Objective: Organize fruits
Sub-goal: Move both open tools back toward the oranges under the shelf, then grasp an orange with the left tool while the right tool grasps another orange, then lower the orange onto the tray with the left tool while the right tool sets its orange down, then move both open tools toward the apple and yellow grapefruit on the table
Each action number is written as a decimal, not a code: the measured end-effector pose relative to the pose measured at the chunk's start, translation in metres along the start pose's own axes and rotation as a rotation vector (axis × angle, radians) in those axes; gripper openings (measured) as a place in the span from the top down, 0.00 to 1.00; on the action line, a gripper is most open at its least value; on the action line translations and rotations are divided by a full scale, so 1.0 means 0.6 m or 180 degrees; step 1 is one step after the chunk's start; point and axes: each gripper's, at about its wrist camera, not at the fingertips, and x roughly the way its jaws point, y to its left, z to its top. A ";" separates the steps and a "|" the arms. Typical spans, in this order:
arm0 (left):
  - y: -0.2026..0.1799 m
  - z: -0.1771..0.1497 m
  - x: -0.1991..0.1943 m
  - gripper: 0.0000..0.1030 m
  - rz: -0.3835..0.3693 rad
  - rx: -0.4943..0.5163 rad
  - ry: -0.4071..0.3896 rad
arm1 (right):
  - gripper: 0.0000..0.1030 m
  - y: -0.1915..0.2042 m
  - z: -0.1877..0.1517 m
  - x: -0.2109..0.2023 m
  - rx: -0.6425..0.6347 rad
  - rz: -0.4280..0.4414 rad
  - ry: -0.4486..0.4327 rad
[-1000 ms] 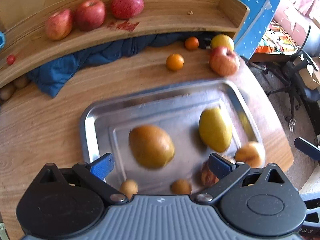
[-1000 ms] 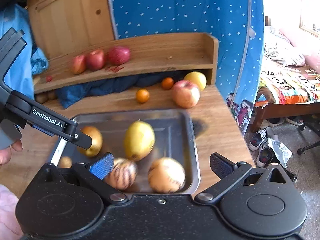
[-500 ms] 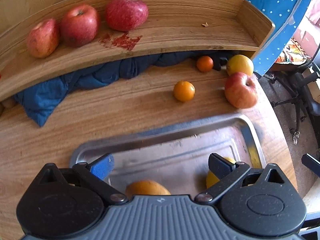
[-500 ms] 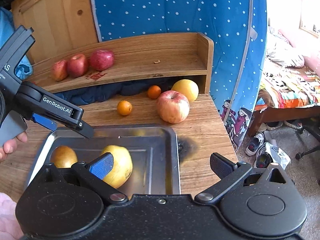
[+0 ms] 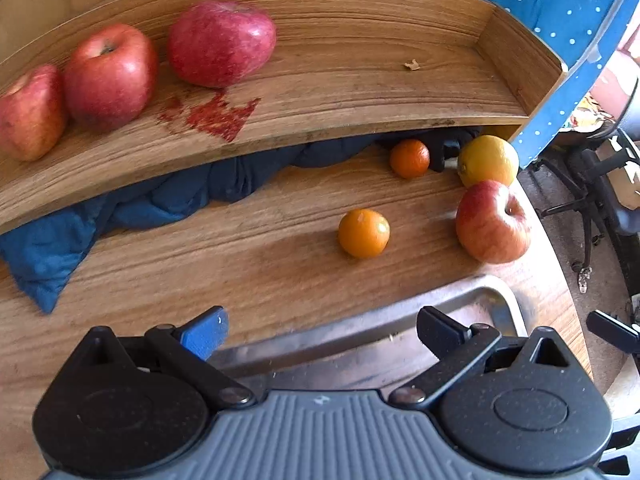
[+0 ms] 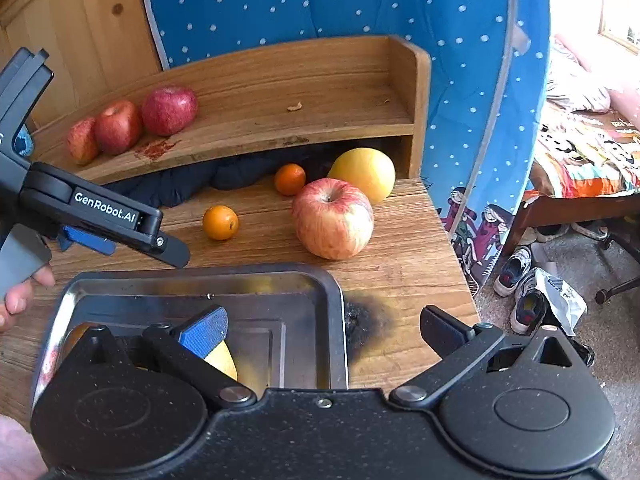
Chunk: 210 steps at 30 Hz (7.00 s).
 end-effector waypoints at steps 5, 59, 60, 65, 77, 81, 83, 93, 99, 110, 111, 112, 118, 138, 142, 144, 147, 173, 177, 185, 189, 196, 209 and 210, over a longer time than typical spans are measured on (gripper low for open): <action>-0.012 0.013 0.017 0.01 -0.0028 0.0161 -0.0051 | 0.01 0.010 0.013 0.024 -0.0118 -0.0020 0.0096; -0.009 0.029 0.071 0.47 -0.0597 0.0026 -0.0541 | 0.62 0.102 0.198 0.240 -0.1119 -0.0112 0.0439; -0.010 0.030 0.072 0.50 -0.0594 0.0031 -0.0544 | 0.64 0.101 0.196 0.245 -0.1107 -0.0117 0.0438; -0.015 0.038 0.076 0.62 -0.0596 0.0022 -0.0522 | 0.66 0.101 0.194 0.246 -0.1096 -0.0112 0.0443; -0.006 0.026 0.052 0.63 -0.0635 -0.0017 -0.0494 | 0.66 0.102 0.188 0.217 -0.1021 0.0028 0.0383; -0.003 0.012 0.037 0.63 -0.0626 0.0004 -0.0491 | 0.66 0.104 0.182 0.181 -0.0962 0.0073 0.0308; 0.000 0.005 0.028 0.63 -0.0639 -0.0006 -0.0485 | 0.66 0.101 0.176 0.164 -0.0920 0.0078 0.0275; 0.000 -0.034 -0.002 0.63 -0.0696 0.0036 -0.0423 | 0.66 0.082 0.125 0.075 -0.0620 0.0051 0.0172; -0.001 -0.054 -0.007 0.63 -0.0690 0.0102 -0.0317 | 0.66 0.078 0.073 0.046 -0.0543 0.0011 0.0284; -0.017 -0.077 -0.003 0.63 -0.0680 0.0186 -0.0066 | 0.66 0.073 0.014 0.050 -0.0382 -0.0032 0.0542; -0.018 -0.079 -0.003 0.63 -0.0671 0.0175 -0.0053 | 0.66 0.071 0.012 0.050 -0.0370 -0.0026 0.0549; -0.019 -0.080 -0.002 0.63 -0.0659 0.0168 -0.0040 | 0.66 0.070 0.011 0.049 -0.0358 -0.0021 0.0554; -0.025 -0.091 0.003 0.64 -0.0609 0.0121 0.0002 | 0.66 0.061 0.002 0.053 -0.0295 0.0030 0.0583; -0.027 -0.164 -0.115 0.07 -0.0063 -0.0359 -0.0541 | 0.17 0.008 -0.031 -0.083 -0.0190 0.0249 -0.0005; -0.026 -0.200 -0.147 0.01 0.0020 -0.0513 -0.0693 | 0.06 0.008 -0.045 -0.115 -0.0193 0.0339 -0.0151; -0.023 -0.217 -0.161 0.01 0.0054 -0.0579 -0.0762 | 0.03 0.010 -0.053 -0.131 -0.0209 0.0386 -0.0223; -0.021 -0.245 -0.179 0.01 0.0128 -0.0656 -0.0815 | 0.01 0.013 -0.066 -0.154 -0.0237 0.0440 -0.0331; -0.063 -0.376 -0.187 0.01 0.0300 -0.0652 -0.0249 | 0.01 -0.011 -0.181 -0.217 -0.0210 0.0433 0.0016; -0.082 -0.355 -0.186 0.01 0.0295 -0.0484 -0.0263 | 0.01 -0.028 -0.177 -0.218 -0.0107 0.0344 0.0018; -0.112 -0.294 -0.160 0.01 0.0211 -0.0230 -0.0289 | 0.01 -0.072 -0.159 -0.195 0.0094 0.0144 0.0067; -0.123 -0.257 -0.146 0.01 0.0132 -0.0075 -0.0305 | 0.01 -0.094 -0.138 -0.180 0.0191 0.0052 0.0052; -0.129 -0.185 -0.121 0.01 0.0103 0.0043 -0.0328 | 0.01 -0.118 -0.095 -0.143 0.0315 -0.0022 0.0028; -0.145 -0.067 -0.070 0.01 0.0046 0.0259 -0.0322 | 0.01 -0.166 -0.031 -0.090 0.0730 -0.0179 -0.0279; -0.147 -0.059 -0.065 0.01 0.0039 0.0287 -0.0321 | 0.01 -0.170 -0.027 -0.086 0.0772 -0.0184 -0.0293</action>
